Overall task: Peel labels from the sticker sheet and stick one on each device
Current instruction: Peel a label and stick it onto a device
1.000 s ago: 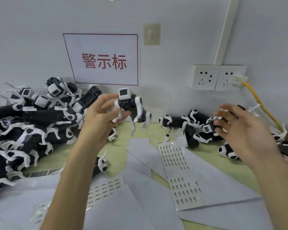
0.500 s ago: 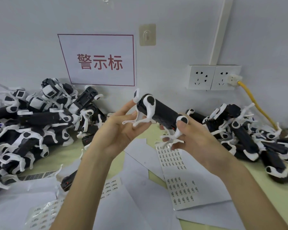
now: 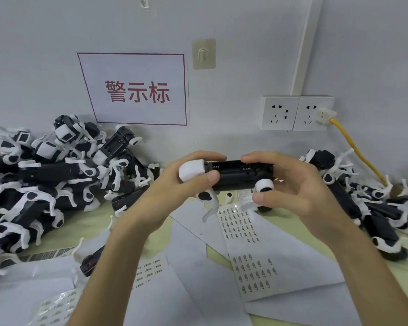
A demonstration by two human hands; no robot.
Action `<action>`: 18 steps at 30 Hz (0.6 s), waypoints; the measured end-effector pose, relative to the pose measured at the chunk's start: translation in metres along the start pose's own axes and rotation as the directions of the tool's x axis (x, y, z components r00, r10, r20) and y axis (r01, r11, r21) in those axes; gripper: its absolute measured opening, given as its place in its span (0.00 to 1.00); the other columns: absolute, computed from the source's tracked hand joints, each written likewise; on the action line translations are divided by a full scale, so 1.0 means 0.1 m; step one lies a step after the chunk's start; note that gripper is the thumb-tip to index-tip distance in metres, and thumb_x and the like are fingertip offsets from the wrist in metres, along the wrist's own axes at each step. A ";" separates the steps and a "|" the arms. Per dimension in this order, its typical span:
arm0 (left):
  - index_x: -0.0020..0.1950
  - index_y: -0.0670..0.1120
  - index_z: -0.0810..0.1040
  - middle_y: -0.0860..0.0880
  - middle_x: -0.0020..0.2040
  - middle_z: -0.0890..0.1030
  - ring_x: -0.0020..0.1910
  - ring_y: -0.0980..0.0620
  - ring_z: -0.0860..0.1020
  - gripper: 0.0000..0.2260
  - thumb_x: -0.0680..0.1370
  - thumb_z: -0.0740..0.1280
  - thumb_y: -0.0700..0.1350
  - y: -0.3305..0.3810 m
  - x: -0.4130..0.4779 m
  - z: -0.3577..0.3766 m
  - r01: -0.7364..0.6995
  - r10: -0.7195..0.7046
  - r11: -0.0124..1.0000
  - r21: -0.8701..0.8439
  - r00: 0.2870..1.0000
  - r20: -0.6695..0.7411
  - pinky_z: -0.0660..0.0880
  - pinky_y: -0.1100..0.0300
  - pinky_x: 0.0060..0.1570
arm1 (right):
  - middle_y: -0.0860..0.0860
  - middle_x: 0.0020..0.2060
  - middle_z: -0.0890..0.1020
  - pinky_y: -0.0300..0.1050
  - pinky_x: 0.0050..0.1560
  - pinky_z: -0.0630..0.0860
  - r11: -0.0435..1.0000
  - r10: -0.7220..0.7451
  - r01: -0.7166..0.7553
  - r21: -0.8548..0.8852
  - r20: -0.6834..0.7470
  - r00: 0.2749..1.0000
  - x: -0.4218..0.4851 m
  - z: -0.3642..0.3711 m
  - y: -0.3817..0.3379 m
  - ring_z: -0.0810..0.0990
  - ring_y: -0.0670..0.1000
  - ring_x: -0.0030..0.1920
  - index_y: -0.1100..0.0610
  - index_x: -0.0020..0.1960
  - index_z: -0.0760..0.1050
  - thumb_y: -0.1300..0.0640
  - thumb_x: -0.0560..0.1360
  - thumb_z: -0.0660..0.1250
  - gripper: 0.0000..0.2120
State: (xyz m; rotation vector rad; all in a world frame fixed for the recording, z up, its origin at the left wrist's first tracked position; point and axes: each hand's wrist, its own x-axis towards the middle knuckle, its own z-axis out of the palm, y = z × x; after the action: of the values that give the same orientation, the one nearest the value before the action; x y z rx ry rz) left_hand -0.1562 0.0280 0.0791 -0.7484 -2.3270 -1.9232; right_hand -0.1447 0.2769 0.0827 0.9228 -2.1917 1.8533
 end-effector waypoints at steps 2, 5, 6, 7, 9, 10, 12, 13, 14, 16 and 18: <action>0.60 0.57 0.82 0.47 0.53 0.83 0.49 0.42 0.80 0.18 0.72 0.69 0.60 0.06 -0.01 0.06 -0.027 0.027 1.000 -0.004 0.999 -0.040 0.74 0.50 0.51 | 0.49 0.59 0.83 0.51 0.58 0.79 1.000 -0.008 0.008 -0.001 0.020 1.000 0.00 0.01 -0.02 0.81 0.53 0.61 0.45 0.60 0.82 0.61 0.67 0.74 0.23; 0.54 0.52 0.84 0.47 0.46 0.82 0.44 0.45 0.77 0.18 0.70 0.68 0.59 0.10 0.00 0.13 -0.040 0.036 0.999 -0.031 0.992 -0.123 0.70 0.47 0.49 | 0.44 0.64 0.81 0.52 0.64 0.75 1.000 -0.009 0.010 -0.020 0.048 0.999 0.01 0.01 -0.04 0.79 0.49 0.66 0.45 0.60 0.83 0.61 0.67 0.74 0.23; 0.53 0.48 0.84 0.46 0.43 0.81 0.43 0.44 0.76 0.19 0.70 0.68 0.59 0.10 0.01 0.15 -0.042 0.035 0.998 -0.046 0.988 -0.149 0.69 0.47 0.48 | 0.43 0.64 0.81 0.49 0.65 0.73 0.999 -0.016 0.018 -0.032 0.059 0.998 0.01 0.02 -0.04 0.78 0.47 0.67 0.45 0.60 0.84 0.61 0.68 0.74 0.23; 0.53 0.44 0.83 0.44 0.41 0.79 0.42 0.44 0.74 0.21 0.70 0.68 0.59 0.09 0.02 0.17 -0.038 0.026 0.997 -0.071 0.985 -0.173 0.68 0.48 0.47 | 0.42 0.64 0.81 0.47 0.67 0.72 0.999 -0.025 0.028 -0.033 0.067 0.997 0.01 0.04 -0.04 0.77 0.46 0.67 0.45 0.59 0.84 0.61 0.68 0.73 0.22; 0.52 0.39 0.82 0.41 0.38 0.78 0.39 0.45 0.75 0.24 0.70 0.68 0.59 0.07 0.04 0.23 -0.004 -0.031 0.988 -0.153 0.974 -0.226 0.71 0.51 0.45 | 0.42 0.63 0.82 0.46 0.68 0.71 0.999 -0.048 0.049 -0.010 0.077 0.996 0.02 0.08 -0.03 0.77 0.45 0.67 0.47 0.55 0.86 0.63 0.70 0.71 0.17; 0.50 0.40 0.83 0.40 0.37 0.79 0.36 0.45 0.77 0.22 0.71 0.69 0.59 0.06 0.05 0.26 0.022 -0.072 0.978 -0.206 0.968 -0.241 0.73 0.53 0.42 | 0.43 0.63 0.82 0.45 0.67 0.73 0.998 -0.061 0.062 -0.006 0.077 0.995 0.02 0.10 -0.02 0.78 0.46 0.66 0.50 0.52 0.87 0.64 0.71 0.70 0.14; 0.43 0.45 0.85 0.41 0.34 0.80 0.30 0.47 0.77 0.17 0.74 0.67 0.59 0.04 0.07 0.31 0.082 -0.160 0.948 -0.308 0.958 -0.238 0.75 0.57 0.35 | 0.42 0.60 0.83 0.43 0.65 0.75 0.997 -0.067 0.069 -0.026 0.052 0.996 0.03 0.15 0.01 0.80 0.46 0.63 0.52 0.50 0.87 0.63 0.73 0.67 0.12; 0.42 0.45 0.85 0.40 0.34 0.80 0.29 0.46 0.77 0.18 0.74 0.67 0.60 0.02 0.07 0.32 0.106 -0.187 0.937 -0.333 0.957 -0.223 0.76 0.57 0.34 | 0.41 0.58 0.84 0.41 0.64 0.75 0.997 -0.060 0.061 -0.038 0.035 0.998 0.04 0.16 0.01 0.80 0.45 0.62 0.49 0.52 0.86 0.62 0.74 0.67 0.13; 0.43 0.45 0.85 0.39 0.34 0.80 0.30 0.44 0.76 0.19 0.74 0.67 0.61 0.00 0.08 0.31 0.129 -0.202 0.935 -0.331 0.959 -0.198 0.75 0.55 0.35 | 0.40 0.57 0.84 0.39 0.63 0.75 0.997 -0.052 0.053 -0.050 0.024 0.998 0.05 0.16 0.02 0.80 0.44 0.62 0.46 0.55 0.85 0.61 0.74 0.66 0.15; 0.47 0.42 0.85 0.38 0.36 0.81 0.33 0.43 0.76 0.23 0.72 0.67 0.62 0.00 0.10 0.32 0.164 -0.209 0.947 -0.278 0.967 -0.143 0.73 0.52 0.38 | 0.38 0.59 0.83 0.39 0.65 0.74 0.996 -0.038 0.041 -0.085 0.037 0.999 0.06 0.15 0.03 0.79 0.43 0.64 0.41 0.61 0.81 0.60 0.75 0.65 0.20; 0.45 0.42 0.85 0.39 0.35 0.81 0.33 0.43 0.76 0.22 0.70 0.68 0.61 0.00 0.12 0.33 0.181 -0.211 0.958 -0.224 0.970 -0.118 0.72 0.51 0.38 | 0.35 0.65 0.78 0.38 0.68 0.71 0.989 -0.025 0.036 -0.142 0.083 0.996 0.06 0.14 0.05 0.74 0.39 0.69 0.38 0.64 0.78 0.58 0.76 0.63 0.22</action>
State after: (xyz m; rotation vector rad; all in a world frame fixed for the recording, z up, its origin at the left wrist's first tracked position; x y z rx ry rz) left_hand -0.1579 0.0630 0.0750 -0.3858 -2.2108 -2.2526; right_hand -0.1486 0.2615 0.0776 1.0138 -2.3091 1.6467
